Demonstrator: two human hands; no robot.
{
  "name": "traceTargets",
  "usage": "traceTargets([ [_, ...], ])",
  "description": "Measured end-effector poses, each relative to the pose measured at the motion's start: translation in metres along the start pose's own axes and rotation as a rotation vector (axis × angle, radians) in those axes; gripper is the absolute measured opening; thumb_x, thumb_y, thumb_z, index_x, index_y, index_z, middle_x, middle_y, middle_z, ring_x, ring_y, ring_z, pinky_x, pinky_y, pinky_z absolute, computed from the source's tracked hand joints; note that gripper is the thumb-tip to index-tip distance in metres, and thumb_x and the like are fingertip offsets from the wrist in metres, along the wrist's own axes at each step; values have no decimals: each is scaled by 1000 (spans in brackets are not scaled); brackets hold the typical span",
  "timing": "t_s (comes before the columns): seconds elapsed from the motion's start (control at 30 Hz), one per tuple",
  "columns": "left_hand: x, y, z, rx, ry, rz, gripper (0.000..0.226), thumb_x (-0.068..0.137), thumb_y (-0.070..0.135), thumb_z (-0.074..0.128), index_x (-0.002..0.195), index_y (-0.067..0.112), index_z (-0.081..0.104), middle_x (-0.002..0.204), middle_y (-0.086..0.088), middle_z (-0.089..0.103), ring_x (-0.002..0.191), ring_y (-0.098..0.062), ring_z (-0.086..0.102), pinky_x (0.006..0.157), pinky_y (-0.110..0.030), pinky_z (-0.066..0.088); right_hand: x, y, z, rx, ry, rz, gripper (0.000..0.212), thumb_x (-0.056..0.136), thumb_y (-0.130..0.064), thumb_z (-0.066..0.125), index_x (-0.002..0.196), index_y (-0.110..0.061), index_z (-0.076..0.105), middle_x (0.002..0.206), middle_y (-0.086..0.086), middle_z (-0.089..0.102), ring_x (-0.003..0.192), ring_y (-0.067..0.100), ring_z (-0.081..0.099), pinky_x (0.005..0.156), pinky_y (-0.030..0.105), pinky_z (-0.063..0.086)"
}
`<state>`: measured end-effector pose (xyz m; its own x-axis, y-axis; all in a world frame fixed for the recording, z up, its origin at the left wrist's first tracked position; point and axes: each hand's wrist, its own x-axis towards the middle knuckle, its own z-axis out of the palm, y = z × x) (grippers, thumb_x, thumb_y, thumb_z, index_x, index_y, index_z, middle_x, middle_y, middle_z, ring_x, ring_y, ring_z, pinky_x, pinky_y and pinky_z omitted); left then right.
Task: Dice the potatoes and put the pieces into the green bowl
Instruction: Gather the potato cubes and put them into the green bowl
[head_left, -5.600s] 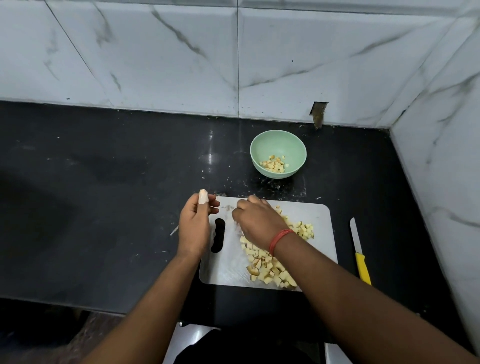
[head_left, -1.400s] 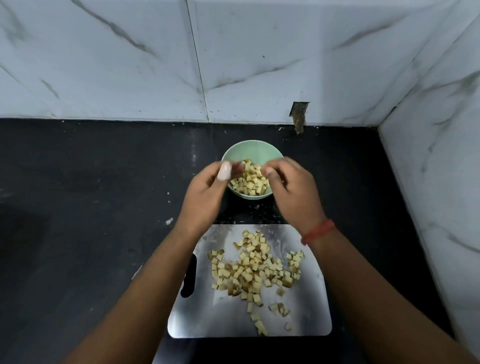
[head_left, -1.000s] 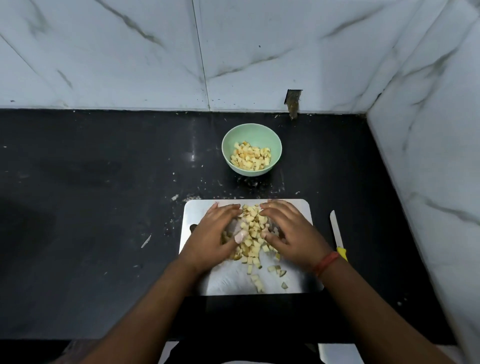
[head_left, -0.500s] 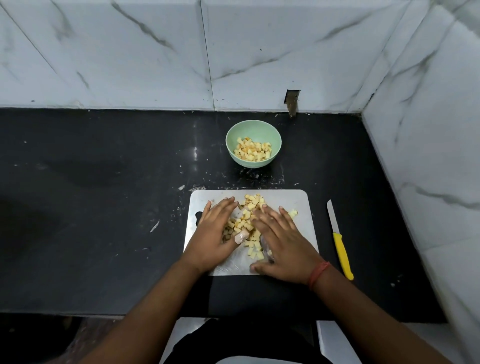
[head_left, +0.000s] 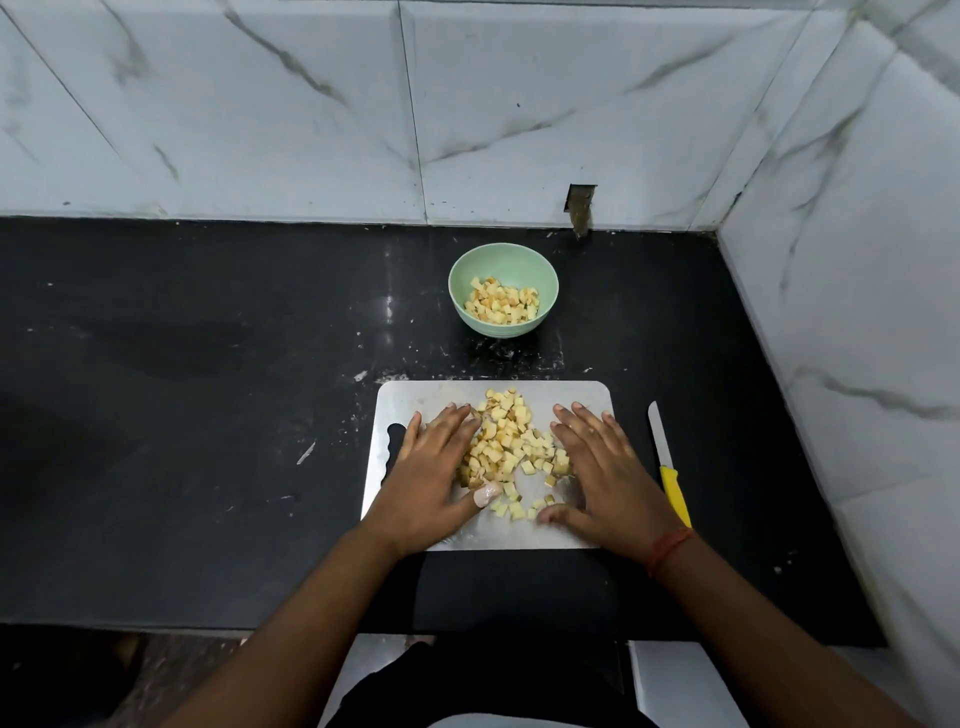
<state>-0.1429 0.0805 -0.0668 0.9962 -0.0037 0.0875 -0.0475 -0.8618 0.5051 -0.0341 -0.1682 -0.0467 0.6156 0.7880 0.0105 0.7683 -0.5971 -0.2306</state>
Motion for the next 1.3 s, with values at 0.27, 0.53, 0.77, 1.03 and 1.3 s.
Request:
traceTargets([
  [0.27,16,-1,6,239,-192,81,120,79,94,34,163,18,-4,170,-6,-9,155,-20,-19,126,-46,-8,23,-6,7,-33,-139,-7,114,76,-91,32,156,-20,-7,163,1,-16,148,14,-21,123,40,-3],
  [0.53,35,-12,15,196,-99,172,112,85,86,42,159,6,20,161,-15,27,150,-28,24,125,-45,19,66,-2,11,-2,-110,-198,95,85,-77,40,154,-14,20,161,3,19,149,16,14,123,33,6],
  [0.77,43,-9,31,217,129,156,79,93,75,38,127,5,56,124,-9,56,116,-25,46,100,-44,42,69,-2,21,25,37,-222,52,91,-39,48,136,-15,50,135,2,51,122,21,46,109,35,37],
  [1.03,55,-4,29,180,124,32,44,94,63,47,104,21,56,103,4,52,91,-20,43,77,-41,45,76,-5,24,49,132,-187,26,90,-27,56,112,-15,60,103,2,56,90,23,50,79,36,46],
  [1.3,64,1,23,0,103,-66,31,94,44,41,94,19,59,93,5,56,84,-16,37,77,-44,42,88,-4,25,87,141,-106,20,85,-22,56,100,-10,61,92,7,57,82,25,55,72,34,47],
])
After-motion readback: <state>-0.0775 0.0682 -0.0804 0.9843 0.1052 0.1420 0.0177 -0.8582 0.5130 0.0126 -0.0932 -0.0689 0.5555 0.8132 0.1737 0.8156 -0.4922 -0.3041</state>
